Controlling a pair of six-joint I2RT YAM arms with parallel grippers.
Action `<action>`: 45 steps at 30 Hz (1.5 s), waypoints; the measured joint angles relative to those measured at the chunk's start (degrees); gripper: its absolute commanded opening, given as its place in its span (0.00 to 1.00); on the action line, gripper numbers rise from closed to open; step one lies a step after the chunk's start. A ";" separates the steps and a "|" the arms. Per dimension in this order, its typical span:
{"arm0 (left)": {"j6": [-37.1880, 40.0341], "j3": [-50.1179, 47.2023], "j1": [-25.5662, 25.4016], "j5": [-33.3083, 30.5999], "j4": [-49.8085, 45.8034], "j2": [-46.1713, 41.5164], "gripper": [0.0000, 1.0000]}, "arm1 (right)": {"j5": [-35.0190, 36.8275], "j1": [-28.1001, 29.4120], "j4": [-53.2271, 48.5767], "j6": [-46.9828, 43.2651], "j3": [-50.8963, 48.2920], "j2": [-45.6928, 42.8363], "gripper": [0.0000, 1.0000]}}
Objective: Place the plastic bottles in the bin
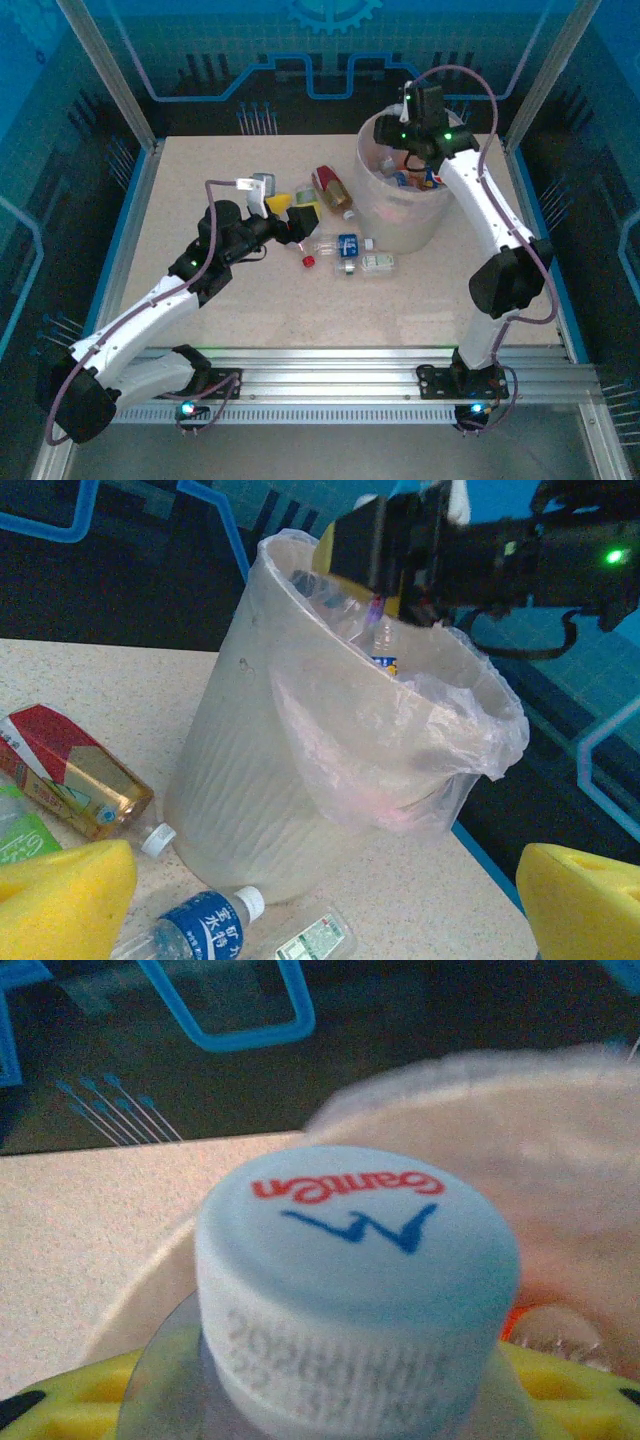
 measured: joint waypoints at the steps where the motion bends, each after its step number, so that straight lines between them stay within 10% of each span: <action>1: 0.15 0.00 0.00 0.00 -0.11 0.09 0.99 | -0.17 0.02 0.57 0.83 -1.33 0.00 0.59; 19: 0.83 0.87 0.00 -2.27 -5.75 1.73 0.99 | 5.14 0.04 -0.07 1.05 -4.98 -4.48 0.99; 45: -9.20 2.67 1.07 -20.59 -25.24 14.95 0.99 | 6.16 0.46 -8.59 -2.34 -21.92 -33.81 1.00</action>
